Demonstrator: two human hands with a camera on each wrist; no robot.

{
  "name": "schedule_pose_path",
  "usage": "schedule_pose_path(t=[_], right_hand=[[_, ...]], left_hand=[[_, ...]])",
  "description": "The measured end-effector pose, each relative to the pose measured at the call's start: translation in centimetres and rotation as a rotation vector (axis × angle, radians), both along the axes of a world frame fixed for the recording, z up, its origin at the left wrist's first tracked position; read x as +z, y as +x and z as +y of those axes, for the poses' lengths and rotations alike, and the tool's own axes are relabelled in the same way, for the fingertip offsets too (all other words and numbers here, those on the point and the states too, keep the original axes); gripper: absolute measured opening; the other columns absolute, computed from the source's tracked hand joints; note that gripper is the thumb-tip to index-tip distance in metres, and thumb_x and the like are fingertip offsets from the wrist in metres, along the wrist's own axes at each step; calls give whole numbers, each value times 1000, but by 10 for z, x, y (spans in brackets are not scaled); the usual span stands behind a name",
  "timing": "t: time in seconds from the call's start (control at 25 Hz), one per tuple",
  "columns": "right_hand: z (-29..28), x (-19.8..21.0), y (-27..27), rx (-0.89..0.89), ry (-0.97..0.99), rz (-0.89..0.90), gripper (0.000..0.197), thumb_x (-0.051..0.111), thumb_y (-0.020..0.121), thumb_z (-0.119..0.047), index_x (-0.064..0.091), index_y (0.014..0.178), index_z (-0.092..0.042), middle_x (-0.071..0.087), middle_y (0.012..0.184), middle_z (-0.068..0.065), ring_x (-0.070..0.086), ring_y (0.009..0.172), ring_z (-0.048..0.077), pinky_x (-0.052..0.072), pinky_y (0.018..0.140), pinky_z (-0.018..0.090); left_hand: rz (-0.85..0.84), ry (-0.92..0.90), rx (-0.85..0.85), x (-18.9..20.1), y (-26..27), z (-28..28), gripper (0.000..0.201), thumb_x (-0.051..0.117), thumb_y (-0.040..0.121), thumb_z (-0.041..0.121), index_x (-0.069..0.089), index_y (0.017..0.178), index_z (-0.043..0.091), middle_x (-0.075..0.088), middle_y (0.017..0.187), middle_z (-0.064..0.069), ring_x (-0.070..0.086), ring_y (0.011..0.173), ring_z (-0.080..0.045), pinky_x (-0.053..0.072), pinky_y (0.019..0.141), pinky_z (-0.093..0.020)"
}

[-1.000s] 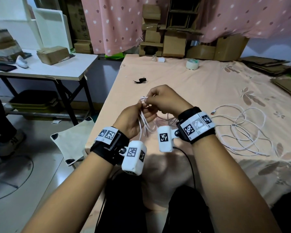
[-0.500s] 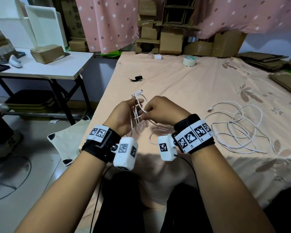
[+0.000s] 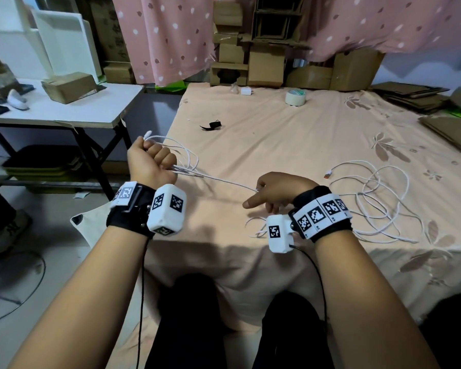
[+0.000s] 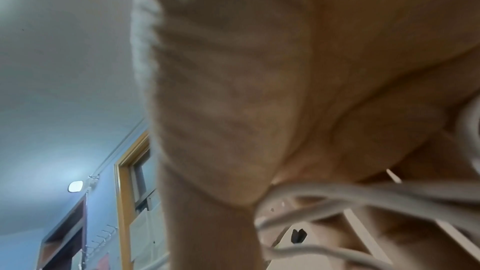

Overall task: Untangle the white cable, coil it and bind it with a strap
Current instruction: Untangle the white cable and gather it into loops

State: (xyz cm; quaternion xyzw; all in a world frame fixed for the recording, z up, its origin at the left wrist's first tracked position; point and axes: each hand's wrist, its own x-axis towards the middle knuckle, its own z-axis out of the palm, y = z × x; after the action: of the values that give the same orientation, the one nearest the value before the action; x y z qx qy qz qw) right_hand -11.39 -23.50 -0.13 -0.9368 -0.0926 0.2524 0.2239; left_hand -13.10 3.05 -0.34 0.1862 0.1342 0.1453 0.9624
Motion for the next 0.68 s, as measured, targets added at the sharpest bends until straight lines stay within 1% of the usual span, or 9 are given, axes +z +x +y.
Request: schedule_pose_path(t=[0.08, 0.16, 0.24, 0.36, 0.44, 0.52, 0.6, 0.64, 0.68], right_hand=[[-4, 3, 7, -31, -58, -21, 51, 84, 77, -48, 60, 92, -6, 71, 73, 8, 67, 61, 21, 48, 60, 28], [-7, 5, 17, -94, -191, -191, 59, 82, 73, -58, 60, 97, -9, 70, 88, 7, 68, 80, 26, 49, 70, 32], [-11, 8, 22, -243, -260, -401, 73, 80, 72, -62, 51, 115, -11, 65, 106, 7, 64, 102, 30, 44, 77, 35], [-22, 10, 31, -336, -79, -425, 94, 89, 69, -51, 29, 129, -11, 61, 119, 6, 59, 116, 33, 48, 85, 39], [-18, 14, 33, -312, 238, -237, 84, 91, 73, -33, 27, 125, -17, 56, 112, -1, 59, 105, 23, 49, 81, 36], [-7, 14, 38, -349, 530, -150, 49, 81, 85, -21, 42, 115, -16, 60, 109, 3, 60, 81, 16, 48, 66, 31], [5, 18, 43, -506, 681, -268, 9, 64, 93, -13, 57, 91, -8, 73, 100, 19, 62, 59, 22, 51, 58, 33], [6, 19, 44, -585, 692, -344, 9, 57, 93, -11, 60, 88, -4, 74, 97, 24, 61, 51, 24, 52, 54, 35], [7, 19, 46, -638, 700, -416, 14, 53, 94, -11, 61, 101, -3, 73, 100, 23, 62, 50, 24, 56, 52, 36]], left_hand=[[55, 3, 62, -3, -2, -1, 46, 39, 102, 24, 31, 57, 24, 16, 46, 10, 11, 35, -9, 11, 31, -19], [92, -3, 102, -7, -3, -3, 45, 39, 102, 24, 30, 57, 24, 15, 47, 10, 11, 35, -9, 10, 33, -20], [128, -7, 131, -10, -4, -3, 44, 39, 101, 24, 29, 58, 24, 15, 47, 9, 10, 36, -10, 10, 33, -20], [155, -11, 171, -15, -5, 5, 43, 39, 100, 22, 27, 59, 24, 14, 47, 9, 10, 37, -10, 9, 33, -21], [165, -3, 177, -19, -4, 8, 43, 38, 101, 23, 27, 59, 24, 14, 47, 10, 10, 36, -10, 9, 33, -20], [158, 5, 163, -23, -3, 3, 43, 38, 101, 23, 27, 60, 24, 14, 46, 9, 10, 36, -10, 9, 32, -20], [150, 23, 140, -27, -3, -2, 42, 38, 100, 21, 26, 60, 24, 13, 45, 9, 9, 36, -10, 9, 32, -19], [147, 35, 121, -31, -3, -3, 42, 38, 100, 21, 25, 60, 25, 13, 45, 9, 9, 35, -9, 8, 32, -18], [141, 50, 97, -34, -4, -3, 42, 38, 100, 21, 24, 60, 25, 12, 44, 9, 8, 35, -9, 8, 32, -18]])
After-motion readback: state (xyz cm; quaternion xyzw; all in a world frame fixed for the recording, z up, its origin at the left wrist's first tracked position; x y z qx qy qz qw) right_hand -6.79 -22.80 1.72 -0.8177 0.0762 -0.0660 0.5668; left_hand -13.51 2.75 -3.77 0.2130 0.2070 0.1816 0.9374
